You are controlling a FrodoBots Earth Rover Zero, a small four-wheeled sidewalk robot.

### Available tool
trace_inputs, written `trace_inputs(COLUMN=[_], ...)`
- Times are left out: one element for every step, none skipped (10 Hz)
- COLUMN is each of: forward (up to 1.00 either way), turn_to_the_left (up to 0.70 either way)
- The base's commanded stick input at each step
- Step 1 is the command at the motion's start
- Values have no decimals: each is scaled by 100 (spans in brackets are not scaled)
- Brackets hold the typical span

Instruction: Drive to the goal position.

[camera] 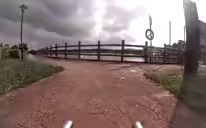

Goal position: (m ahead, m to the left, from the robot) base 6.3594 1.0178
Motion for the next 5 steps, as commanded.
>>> trace_inputs(forward=[50, 50, 50, 50, 50], turn_to_the_left=[6, 8, 32, 46, 39])
